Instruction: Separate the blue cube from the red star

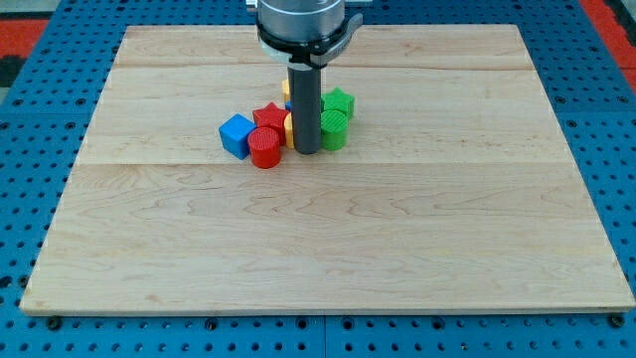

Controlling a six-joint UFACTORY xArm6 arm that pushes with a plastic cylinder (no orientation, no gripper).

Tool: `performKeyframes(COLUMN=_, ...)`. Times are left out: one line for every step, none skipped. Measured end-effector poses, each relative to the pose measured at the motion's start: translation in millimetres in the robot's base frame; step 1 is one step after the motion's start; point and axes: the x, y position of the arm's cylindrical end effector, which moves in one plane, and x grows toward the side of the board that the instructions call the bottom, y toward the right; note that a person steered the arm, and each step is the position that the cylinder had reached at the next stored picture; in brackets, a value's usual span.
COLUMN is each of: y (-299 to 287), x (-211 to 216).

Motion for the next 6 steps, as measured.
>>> performKeyframes(y=6, x=34)
performKeyframes(y=-12, x=76)
performKeyframes(y=-79, x=81)
performKeyframes(y=-130, x=35)
performKeyframes(y=-102, x=-7)
performKeyframes(y=-102, x=-32)
